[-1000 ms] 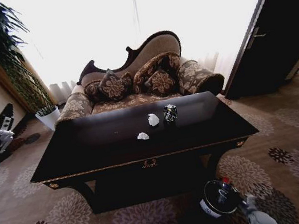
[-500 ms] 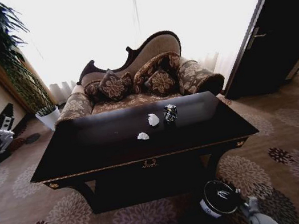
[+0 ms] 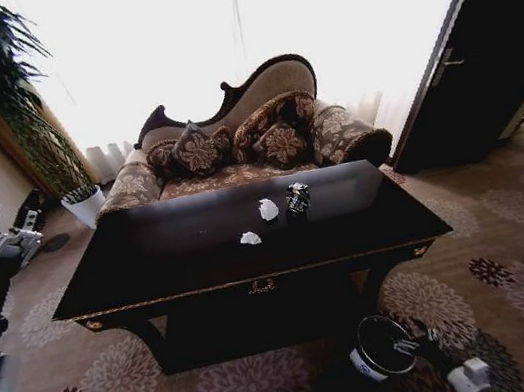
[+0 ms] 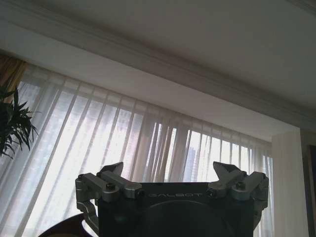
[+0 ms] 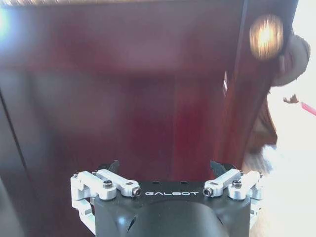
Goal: Move to the front of the table and place the trash on the table into the trash bin.
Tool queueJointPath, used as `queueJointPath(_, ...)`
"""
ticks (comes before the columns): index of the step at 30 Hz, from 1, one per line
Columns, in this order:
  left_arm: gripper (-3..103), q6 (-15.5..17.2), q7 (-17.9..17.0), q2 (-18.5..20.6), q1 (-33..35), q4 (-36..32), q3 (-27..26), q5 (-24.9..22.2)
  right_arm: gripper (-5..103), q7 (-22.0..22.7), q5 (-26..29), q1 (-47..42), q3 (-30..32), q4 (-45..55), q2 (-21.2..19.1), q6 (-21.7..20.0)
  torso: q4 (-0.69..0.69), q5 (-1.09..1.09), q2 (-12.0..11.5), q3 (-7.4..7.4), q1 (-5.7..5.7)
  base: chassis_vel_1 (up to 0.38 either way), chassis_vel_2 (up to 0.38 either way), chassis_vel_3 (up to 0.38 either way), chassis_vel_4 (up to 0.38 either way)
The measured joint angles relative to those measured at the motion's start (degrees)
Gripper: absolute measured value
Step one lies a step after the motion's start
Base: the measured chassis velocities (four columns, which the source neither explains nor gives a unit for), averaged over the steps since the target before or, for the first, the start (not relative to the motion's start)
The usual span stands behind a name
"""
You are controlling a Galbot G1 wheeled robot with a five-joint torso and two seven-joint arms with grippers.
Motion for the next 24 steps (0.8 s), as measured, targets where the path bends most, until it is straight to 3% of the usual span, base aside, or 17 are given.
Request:
queueJointPath(5, 100, -0.1, 0.2, -1.1, 1.2, -0.4, -1.5, 0.8, 100, -2.7, 2.7, -2.7, 3.9, 11.7, 0.8, -1.3, 0.09, -0.01, 0.0, 0.0, 0.01, 0.0, 0.0, 0.0, 0.0)
queueJointPath(10, 100, -0.1, -0.4, -0.7, 0.4, 0.7, -1.8, 1.1, 100, -3.2, 3.4, -7.0, 6.6, 19.2, 2.5, -0.9, 0.0, 0.0, 0.0, -0.01, 0.0, 0.0, 0.0, 0.0, 0.0)
queueJointPath(16, 100, 1.1, -2.5, -1.5, 0.1, 1.9, -1.1, 4.2, 100, -3.2, 6.4, -9.6, 9.3, 27.4, 3.2, -1.0, 0.0, 0.0, 0.0, 0.0, 0.0, 0.0, 0.0, 0.0, 0.0)
queueJointPath(19, 100, 1.2, -2.7, -1.9, 0.4, 1.9, -1.0, 4.8, 100, -1.8, 8.7, -9.5, 10.7, 31.6, 3.1, -2.4, 0.01, 0.0, 0.0, 0.0, 0.0, 0.0, 0.0, 0.0, 0.0)
queueJointPath(21, 100, 1.2, -2.8, -2.2, 0.9, 1.7, -1.0, 5.0, 100, 1.8, 13.0, -8.5, 13.0, 37.4, 2.1, -5.9, 0.01, 0.01, 0.0, 0.0, 0.0, 0.0, 0.0, 0.0, 0.0)
queueJointPath(24, 100, 1.2, -2.8, -2.4, 1.3, 1.4, -1.0, 5.1, 100, 4.4, 15.1, -7.5, 14.2, 40.2, 1.0, -7.8, 0.01, -0.01, 0.0, 0.0, 0.0, 0.0, 0.0, 0.0, 0.0)
